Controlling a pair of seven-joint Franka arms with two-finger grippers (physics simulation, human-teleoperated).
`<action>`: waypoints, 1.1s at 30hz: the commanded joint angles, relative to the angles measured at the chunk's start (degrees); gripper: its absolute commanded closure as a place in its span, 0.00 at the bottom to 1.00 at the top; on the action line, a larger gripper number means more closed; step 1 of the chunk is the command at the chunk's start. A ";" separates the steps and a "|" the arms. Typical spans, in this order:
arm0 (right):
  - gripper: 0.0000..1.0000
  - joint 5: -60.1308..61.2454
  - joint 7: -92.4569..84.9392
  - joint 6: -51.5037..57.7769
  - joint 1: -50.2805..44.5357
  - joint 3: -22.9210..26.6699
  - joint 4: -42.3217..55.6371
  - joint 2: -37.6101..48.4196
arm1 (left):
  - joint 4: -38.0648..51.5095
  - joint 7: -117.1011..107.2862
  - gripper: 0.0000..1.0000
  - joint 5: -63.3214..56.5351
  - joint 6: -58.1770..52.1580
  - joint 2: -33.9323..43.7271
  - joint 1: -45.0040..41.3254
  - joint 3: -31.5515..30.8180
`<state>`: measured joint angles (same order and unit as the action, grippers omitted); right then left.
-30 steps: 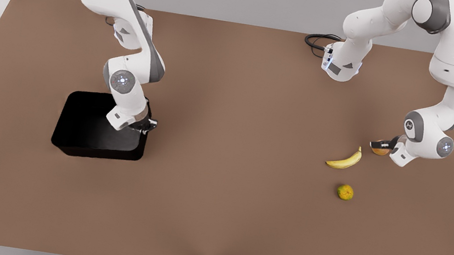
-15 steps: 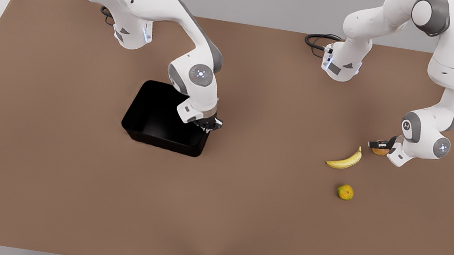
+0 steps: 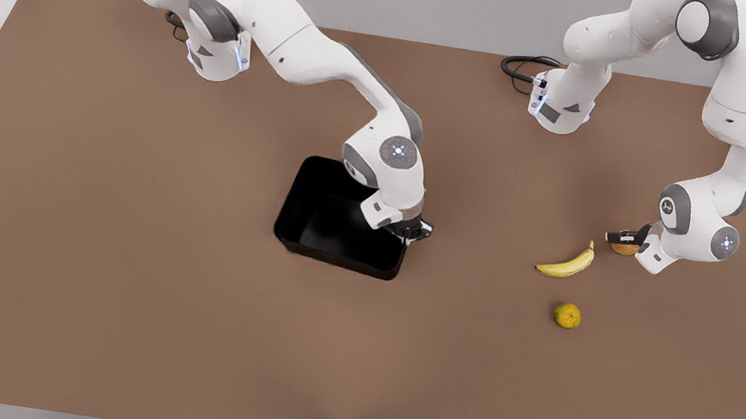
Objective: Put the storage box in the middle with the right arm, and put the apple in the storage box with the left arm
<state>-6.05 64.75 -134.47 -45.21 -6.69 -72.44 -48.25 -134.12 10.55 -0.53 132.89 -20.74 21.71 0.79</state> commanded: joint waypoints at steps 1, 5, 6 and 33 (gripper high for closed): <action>0.79 -0.11 0.11 0.18 -0.05 0.01 0.02 0.00 | 0.00 0.00 0.22 0.00 0.00 0.00 0.00 0.00; 0.00 -0.37 0.99 -3.07 -0.93 0.63 0.02 -0.79 | 0.09 0.09 0.23 -0.09 0.00 0.09 0.00 0.00; 0.00 -0.63 0.90 -3.07 -1.19 0.71 0.02 -0.44 | 0.09 0.09 0.23 -0.09 0.00 0.00 0.00 0.00; 0.00 4.03 -56.67 43.42 38.62 4.23 -6.40 34.89 | 0.44 0.17 0.29 -0.09 -0.79 0.62 0.09 -0.09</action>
<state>-1.94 8.14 -91.05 -6.63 -2.49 -78.62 -13.35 -133.68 10.70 -0.85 132.06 -20.05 21.80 0.70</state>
